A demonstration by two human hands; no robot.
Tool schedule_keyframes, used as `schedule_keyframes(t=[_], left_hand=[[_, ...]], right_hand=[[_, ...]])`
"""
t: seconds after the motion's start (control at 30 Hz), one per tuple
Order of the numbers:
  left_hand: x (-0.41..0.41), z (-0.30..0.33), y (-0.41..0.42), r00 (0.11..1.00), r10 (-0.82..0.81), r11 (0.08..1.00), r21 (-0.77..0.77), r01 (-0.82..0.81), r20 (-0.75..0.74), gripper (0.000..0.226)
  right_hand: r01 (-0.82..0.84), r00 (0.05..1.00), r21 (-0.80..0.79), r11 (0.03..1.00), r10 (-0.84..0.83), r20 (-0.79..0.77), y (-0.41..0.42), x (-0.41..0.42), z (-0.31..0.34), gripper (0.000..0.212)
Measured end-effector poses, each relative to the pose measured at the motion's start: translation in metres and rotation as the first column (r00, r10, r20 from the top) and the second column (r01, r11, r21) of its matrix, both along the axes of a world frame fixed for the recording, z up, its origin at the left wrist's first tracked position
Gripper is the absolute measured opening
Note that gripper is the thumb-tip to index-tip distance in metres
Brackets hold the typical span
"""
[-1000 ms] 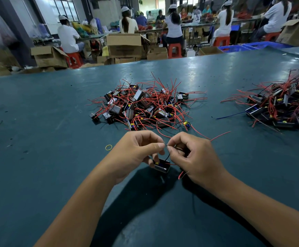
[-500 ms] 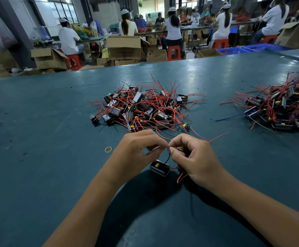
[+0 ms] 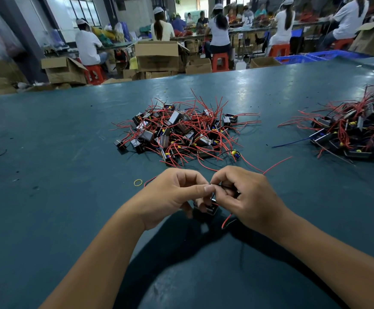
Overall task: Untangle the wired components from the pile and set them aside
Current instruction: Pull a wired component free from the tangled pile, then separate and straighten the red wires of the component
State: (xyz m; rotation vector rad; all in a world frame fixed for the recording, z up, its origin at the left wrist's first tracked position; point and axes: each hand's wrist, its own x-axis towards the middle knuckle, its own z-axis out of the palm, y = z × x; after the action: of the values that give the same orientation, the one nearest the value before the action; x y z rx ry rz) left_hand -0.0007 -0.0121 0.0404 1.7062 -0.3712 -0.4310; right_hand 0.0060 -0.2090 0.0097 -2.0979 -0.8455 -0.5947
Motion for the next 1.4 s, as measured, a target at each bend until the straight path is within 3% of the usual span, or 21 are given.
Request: schedule_keyframes(t=[0.13, 0.4, 0.47, 0.53, 0.6, 0.63, 0.67, 0.73, 0.8, 0.87, 0.97, 1.13, 1.23, 1.4], left_hand=[[0.001, 0.001, 0.003, 0.996, 0.041, 0.999, 0.009, -0.042, 0.076, 0.02], [0.005, 0.0, 0.003, 0.899, 0.031, 0.978, 0.172, -0.118, 0.438, 0.008], [0.005, 0.001, 0.004, 0.746, -0.036, 0.934, 0.288, -0.211, 0.665, 0.009], [0.005, 0.0, 0.003, 0.451, -0.176, 0.85, 0.367, -0.378, 0.875, 0.009], [0.006, -0.001, 0.0, 0.217, -0.29, 0.772, 0.362, -0.523, 0.932, 0.008], [0.006, -0.003, -0.003, 0.199, -0.273, 0.763, 0.338, -0.551, 0.941, 0.007], [0.005, -0.003, -0.005, 0.256, -0.197, 0.776, 0.31, -0.549, 0.946, 0.006], [0.004, -0.004, -0.007, 0.512, 0.047, 0.813, 0.264, -0.518, 0.858, 0.015], [0.004, -0.005, -0.008, 0.778, 0.198, 0.858, 0.278, -0.431, 0.596, 0.024], [0.003, -0.005, -0.008, 0.936, 0.224, 0.935, 0.213, -0.285, 0.271, 0.027], [-0.002, -0.002, -0.011, 0.977, 0.213, 0.976, 0.058, -0.211, -0.029, 0.031], [-0.001, 0.001, -0.015, 0.951, 0.218, 0.968, -0.074, -0.239, -0.219, 0.029], [0.0, 0.001, -0.013, 0.961, 0.17, 0.973, -0.116, -0.199, -0.219, 0.027], [0.0, -0.002, -0.011, 0.986, 0.154, 0.981, -0.107, -0.16, -0.064, 0.009]], right_hand=[[-0.005, 1.0, 0.008, 1.0, 0.005, -0.018, 0.0, 0.0, -0.001, 0.005], [-0.003, 0.997, 0.053, 0.999, 0.007, -0.071, 0.0, 0.003, 0.0, 0.003], [-0.007, 0.997, 0.043, 0.999, 0.011, -0.076, 0.0, 0.003, 0.0, 0.005], [-0.009, 0.996, 0.042, 0.999, 0.012, -0.085, 0.0, 0.003, 0.0, 0.006], [0.001, 0.996, 0.075, 0.997, 0.006, -0.089, 0.001, 0.003, -0.001, 0.006], [0.012, 0.996, 0.098, 0.995, -0.004, -0.087, 0.001, 0.003, -0.001, 0.006], [0.025, 0.996, 0.116, 0.993, -0.015, -0.085, 0.001, 0.004, -0.001, 0.006], [0.037, 0.997, 0.123, 0.992, -0.028, -0.071, 0.0, 0.004, -0.002, 0.005], [0.036, 0.998, 0.115, 0.993, -0.029, -0.06, 0.0, 0.004, -0.003, 0.006], [0.036, 0.998, 0.108, 0.994, -0.03, -0.057, 0.0, 0.004, -0.004, 0.007], [0.041, 0.998, 0.107, 0.993, -0.037, -0.045, -0.001, 0.005, -0.004, 0.009], [0.033, 0.999, 0.092, 0.995, -0.03, -0.038, -0.001, 0.006, -0.006, 0.008], [0.037, 0.999, 0.081, 0.996, -0.035, -0.033, -0.001, 0.006, -0.006, 0.008], [0.045, 0.998, 0.075, 0.996, -0.041, -0.045, -0.002, 0.006, -0.006, 0.007]])
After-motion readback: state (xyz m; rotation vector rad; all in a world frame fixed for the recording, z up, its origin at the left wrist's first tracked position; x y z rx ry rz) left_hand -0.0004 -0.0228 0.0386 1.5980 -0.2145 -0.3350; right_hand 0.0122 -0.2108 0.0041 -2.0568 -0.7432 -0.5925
